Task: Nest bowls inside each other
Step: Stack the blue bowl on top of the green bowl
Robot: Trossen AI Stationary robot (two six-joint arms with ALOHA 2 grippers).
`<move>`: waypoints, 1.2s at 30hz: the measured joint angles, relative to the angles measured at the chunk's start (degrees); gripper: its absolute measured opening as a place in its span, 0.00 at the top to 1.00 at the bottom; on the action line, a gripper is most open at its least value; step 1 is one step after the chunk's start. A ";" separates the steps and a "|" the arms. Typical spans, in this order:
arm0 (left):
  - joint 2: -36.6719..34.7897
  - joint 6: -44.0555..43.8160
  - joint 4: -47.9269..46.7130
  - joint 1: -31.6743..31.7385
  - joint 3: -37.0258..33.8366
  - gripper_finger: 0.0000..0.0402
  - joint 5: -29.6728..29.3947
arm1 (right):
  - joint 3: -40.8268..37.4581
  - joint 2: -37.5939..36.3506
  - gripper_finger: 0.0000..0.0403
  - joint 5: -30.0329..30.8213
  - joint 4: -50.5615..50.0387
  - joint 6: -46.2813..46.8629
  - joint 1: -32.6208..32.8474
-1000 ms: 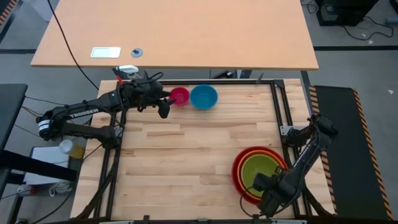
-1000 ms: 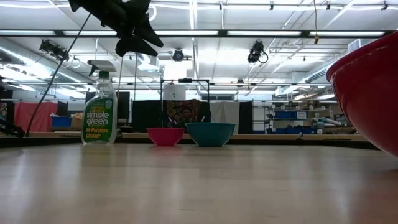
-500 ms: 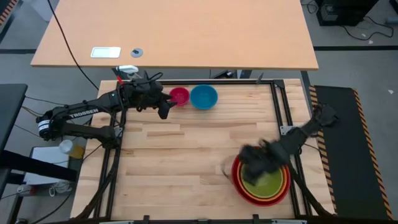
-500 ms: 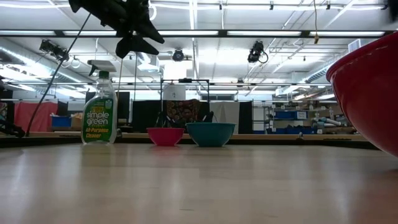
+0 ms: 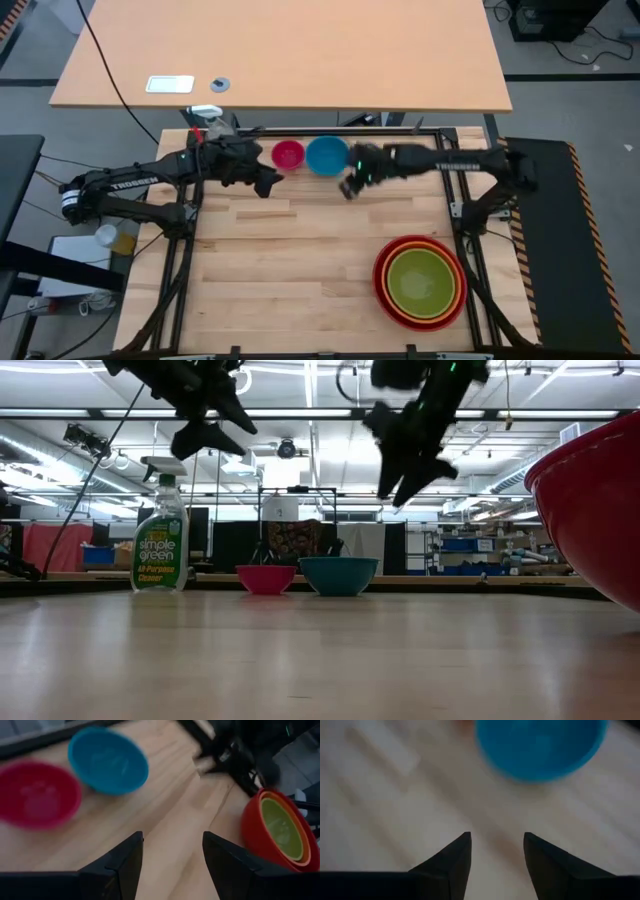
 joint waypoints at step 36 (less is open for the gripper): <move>0.00 -11.05 -6.86 -11.90 -0.01 0.48 -1.27 | -0.10 20.64 0.81 -6.91 20.65 3.95 -19.25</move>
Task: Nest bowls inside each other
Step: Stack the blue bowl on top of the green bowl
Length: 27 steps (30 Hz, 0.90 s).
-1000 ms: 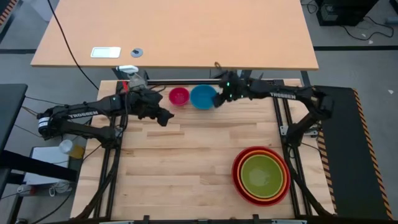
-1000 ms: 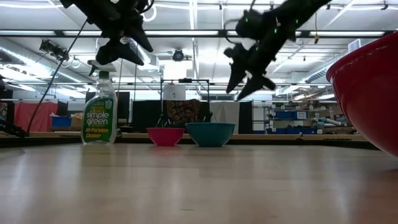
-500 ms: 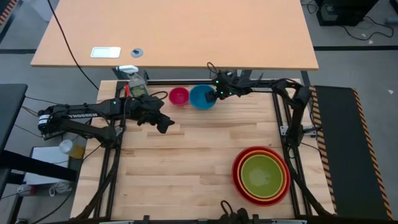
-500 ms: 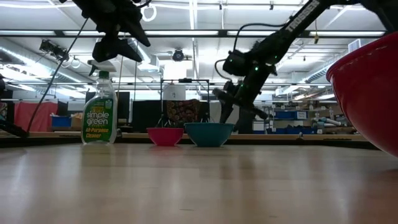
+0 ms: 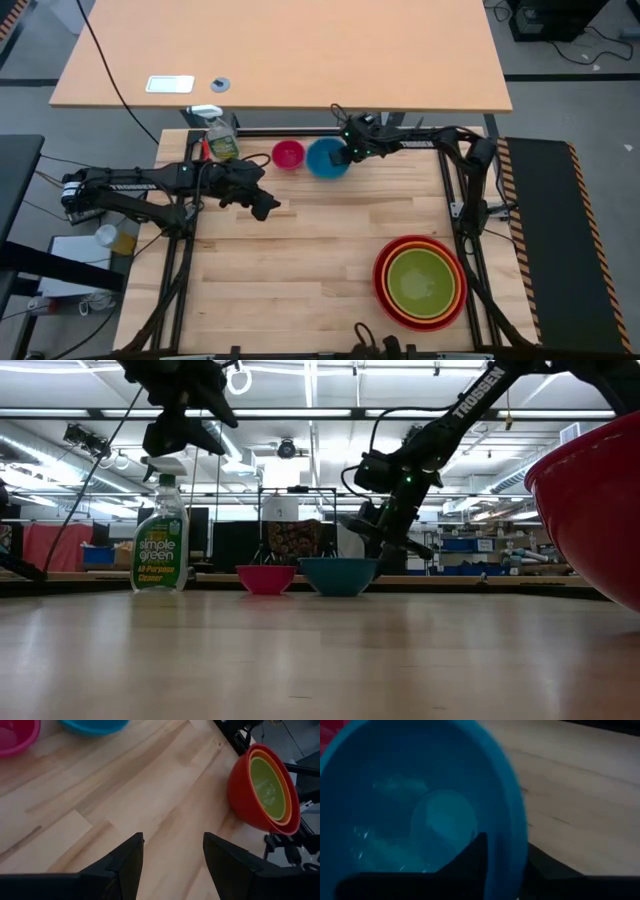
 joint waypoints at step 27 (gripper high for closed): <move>9.54 28.97 2.04 11.04 -0.33 0.48 -3.53 | -0.01 -42.21 0.91 -9.76 -46.67 -22.02 18.75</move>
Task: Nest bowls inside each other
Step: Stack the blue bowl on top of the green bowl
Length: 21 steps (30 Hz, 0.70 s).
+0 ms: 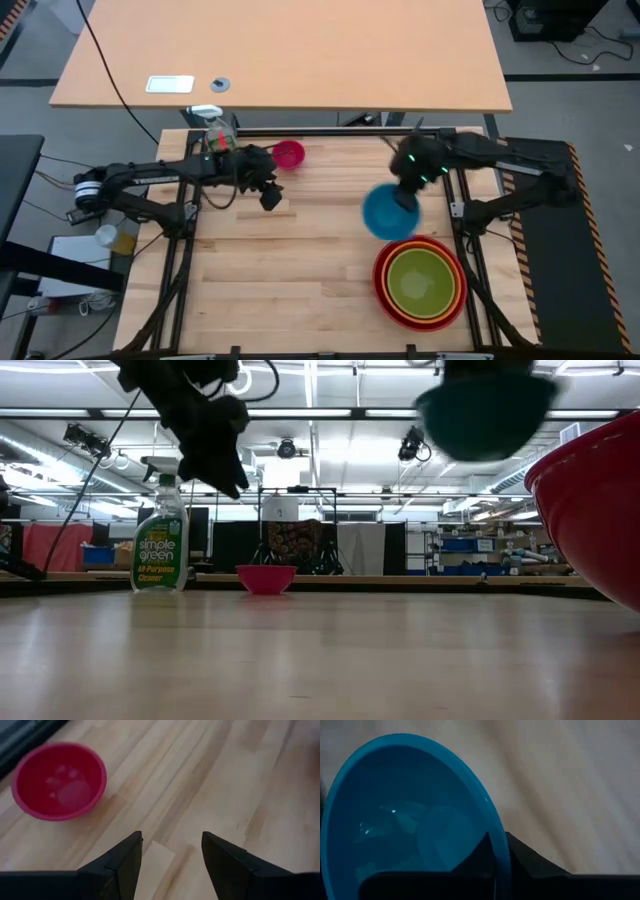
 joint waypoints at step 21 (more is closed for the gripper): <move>5.54 -0.40 6.81 6.40 0.22 0.48 6.50 | -18.80 -4.72 0.91 -4.07 3.75 21.02 34.98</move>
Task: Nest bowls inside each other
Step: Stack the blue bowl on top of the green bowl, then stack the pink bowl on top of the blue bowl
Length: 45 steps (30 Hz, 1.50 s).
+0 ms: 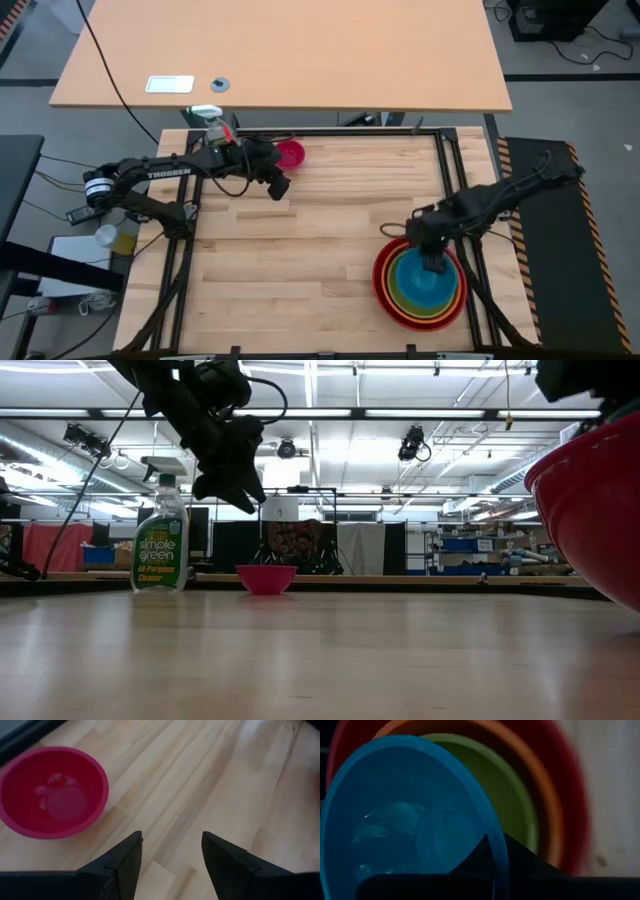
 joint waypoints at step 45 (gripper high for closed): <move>16.31 33.02 4.61 0.00 0.04 0.32 -17.70 | 6.70 -6.82 0.48 22.52 -18.00 18.80 6.65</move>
